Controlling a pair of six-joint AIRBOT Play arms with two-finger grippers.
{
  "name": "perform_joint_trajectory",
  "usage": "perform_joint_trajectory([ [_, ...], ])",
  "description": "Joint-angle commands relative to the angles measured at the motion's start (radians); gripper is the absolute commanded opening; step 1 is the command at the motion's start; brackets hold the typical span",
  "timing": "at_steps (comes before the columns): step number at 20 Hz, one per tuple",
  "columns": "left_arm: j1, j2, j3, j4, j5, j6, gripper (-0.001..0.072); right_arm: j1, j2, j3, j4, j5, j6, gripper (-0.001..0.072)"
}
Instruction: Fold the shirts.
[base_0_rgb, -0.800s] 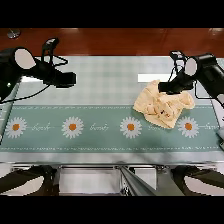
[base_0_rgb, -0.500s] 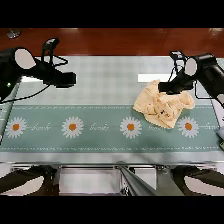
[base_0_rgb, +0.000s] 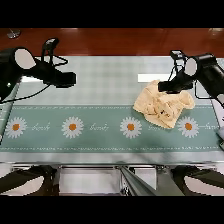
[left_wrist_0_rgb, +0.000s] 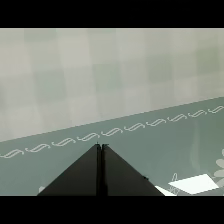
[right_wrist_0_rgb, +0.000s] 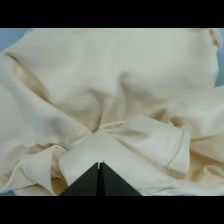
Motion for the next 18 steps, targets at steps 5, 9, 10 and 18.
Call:
perform_joint_trajectory([
  [5, -0.003, -0.008, 0.001, -0.015, 0.147, -0.053, 0.0574, 0.001, 0.0, 0.026, -0.021, -0.127, -0.02, 0.0598],
  [9, 0.035, 0.009, 0.021, 0.006, -0.08, 0.02, 0.0704, -0.047, 0.083, 0.061, -0.187, 0.0, -0.059, 0.0598],
  [10, 0.037, 0.037, -0.002, 0.005, -0.115, 0.055, 0.0703, -0.098, 0.121, 0.027, -0.166, -0.001, -0.036, 0.0598],
  [18, -0.062, 0.602, -0.619, -0.045, 0.19, -0.122, 0.0703, -0.294, 0.228, -0.501, 0.255, -0.37, -0.003, 0.0598],
])
